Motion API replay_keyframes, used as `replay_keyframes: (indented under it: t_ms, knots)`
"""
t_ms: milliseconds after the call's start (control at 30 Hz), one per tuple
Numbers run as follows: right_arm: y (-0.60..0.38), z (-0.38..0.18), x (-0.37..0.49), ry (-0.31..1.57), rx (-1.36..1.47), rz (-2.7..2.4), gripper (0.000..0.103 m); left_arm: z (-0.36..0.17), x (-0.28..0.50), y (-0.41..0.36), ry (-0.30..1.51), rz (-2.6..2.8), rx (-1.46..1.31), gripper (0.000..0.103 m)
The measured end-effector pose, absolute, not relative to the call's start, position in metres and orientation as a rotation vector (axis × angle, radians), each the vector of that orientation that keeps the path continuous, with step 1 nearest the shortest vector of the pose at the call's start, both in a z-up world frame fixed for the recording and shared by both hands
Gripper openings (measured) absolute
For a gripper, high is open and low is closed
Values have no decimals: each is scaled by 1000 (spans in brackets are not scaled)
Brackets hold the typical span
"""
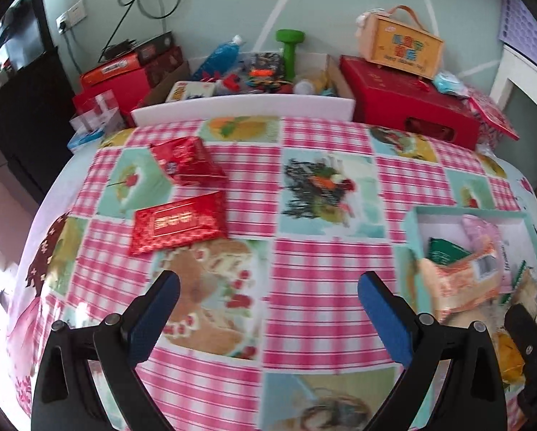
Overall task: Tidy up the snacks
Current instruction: 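Move both open tools back over the red packets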
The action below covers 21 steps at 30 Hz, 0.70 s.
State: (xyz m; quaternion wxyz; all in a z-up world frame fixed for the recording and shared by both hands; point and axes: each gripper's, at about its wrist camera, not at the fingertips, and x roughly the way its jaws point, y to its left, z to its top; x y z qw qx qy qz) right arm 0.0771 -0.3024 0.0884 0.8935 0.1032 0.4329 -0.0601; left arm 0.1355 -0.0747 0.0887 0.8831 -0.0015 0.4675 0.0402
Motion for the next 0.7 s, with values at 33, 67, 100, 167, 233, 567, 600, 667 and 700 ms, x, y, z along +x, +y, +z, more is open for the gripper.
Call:
replay_keyframes:
  t_ms: [33, 67, 100, 167, 233, 567, 600, 667, 700]
  knots:
    - [-297, 87, 79, 899, 215, -110, 103, 90, 136, -69, 972, 95, -6, 99]
    - [-290, 86, 80, 900, 214, -93, 103, 90, 136, -64, 970, 110, -7, 99]
    - [-285, 85, 82, 902, 210, -82, 103, 92, 136, -57, 967, 130, -5, 99]
    - [-273, 83, 85, 911, 192, -61, 103, 93, 135, -45, 962, 166, -2, 99]
    - [-262, 80, 87, 919, 178, -45, 103, 95, 135, -33, 961, 194, -11, 99]
    - [-222, 68, 98, 950, 157, 2, 103, 93, 136, 6, 982, 228, -68, 99]
    - [-219, 67, 99, 950, 157, 6, 103, 91, 137, 9, 988, 227, -74, 99]
    - [-213, 65, 102, 952, 154, 14, 103, 88, 139, 16, 997, 229, -88, 99]
    - [-209, 64, 103, 951, 149, 18, 103, 86, 140, 19, 1000, 231, -96, 99]
